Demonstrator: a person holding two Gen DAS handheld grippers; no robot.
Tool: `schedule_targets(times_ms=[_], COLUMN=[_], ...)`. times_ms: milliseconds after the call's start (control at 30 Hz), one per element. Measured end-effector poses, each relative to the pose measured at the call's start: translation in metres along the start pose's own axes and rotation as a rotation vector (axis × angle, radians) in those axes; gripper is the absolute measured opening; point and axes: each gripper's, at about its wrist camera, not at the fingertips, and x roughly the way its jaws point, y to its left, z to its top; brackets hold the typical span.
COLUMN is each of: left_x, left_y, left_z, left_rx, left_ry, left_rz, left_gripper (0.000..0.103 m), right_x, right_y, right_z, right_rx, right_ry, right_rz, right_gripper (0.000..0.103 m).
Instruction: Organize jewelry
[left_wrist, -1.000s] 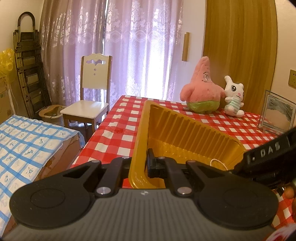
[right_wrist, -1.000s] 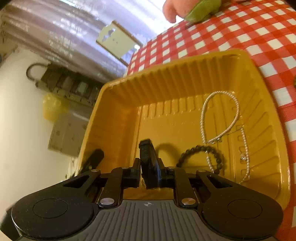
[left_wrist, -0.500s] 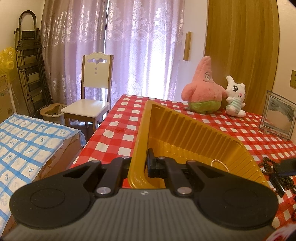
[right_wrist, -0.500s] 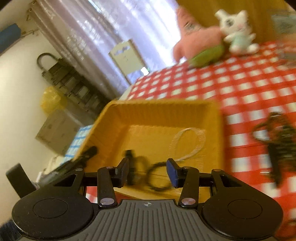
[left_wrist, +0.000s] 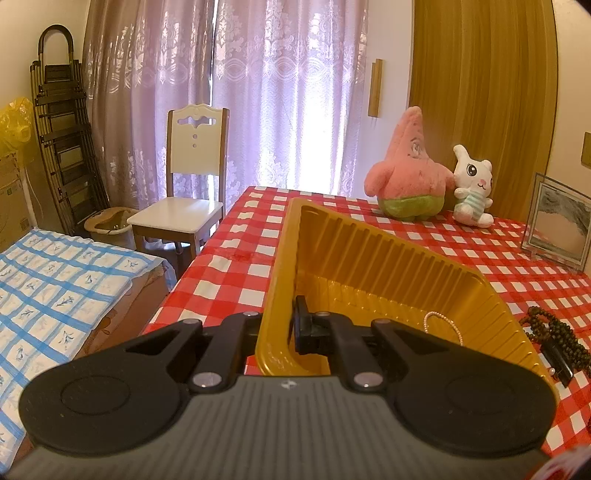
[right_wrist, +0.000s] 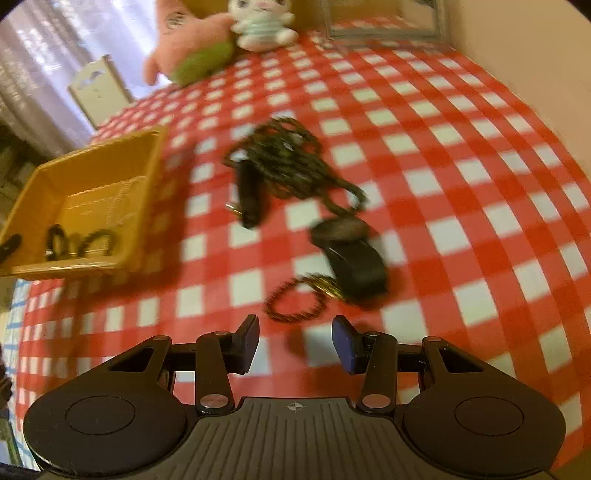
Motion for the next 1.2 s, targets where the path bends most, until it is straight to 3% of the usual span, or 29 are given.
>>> schedule_targets(times_ms=[233,600,667,833,1200], left_x=[-0.001,-0.002,-0.002,-0.005,-0.006], left_y=[0.001,0.0,0.0,-0.001,-0.003], left_z=[0.0,0.001,0.001,0.001,0.001], left_rx=[0.0,0.002,0.001,0.002,0.003], left_ry=[-0.004,-0.007,-0.007,-0.006,-0.009], left_rz=[0.0,0.002,0.002,0.003,0.001], left_gripper=[0.006,0.006,0.006,0.006,0.006], right_x=[0.008,0.03,0.031,0.03,0.026], right_y=[0.003,0.031,0.032,0.029,0.031], right_z=[0.011,0.007,0.007,0.011,0.011], right_rx=[0.02,-0.2,-0.201,-0.178,-0.183], right_ry=[-0.055,-0.12,-0.117,-0.112,-0.095], right_rz=[-0.029,-0.145,-0.154,-0.201,-0.201], right_gripper=[0.045,0.045,0.042,0.018,0.017])
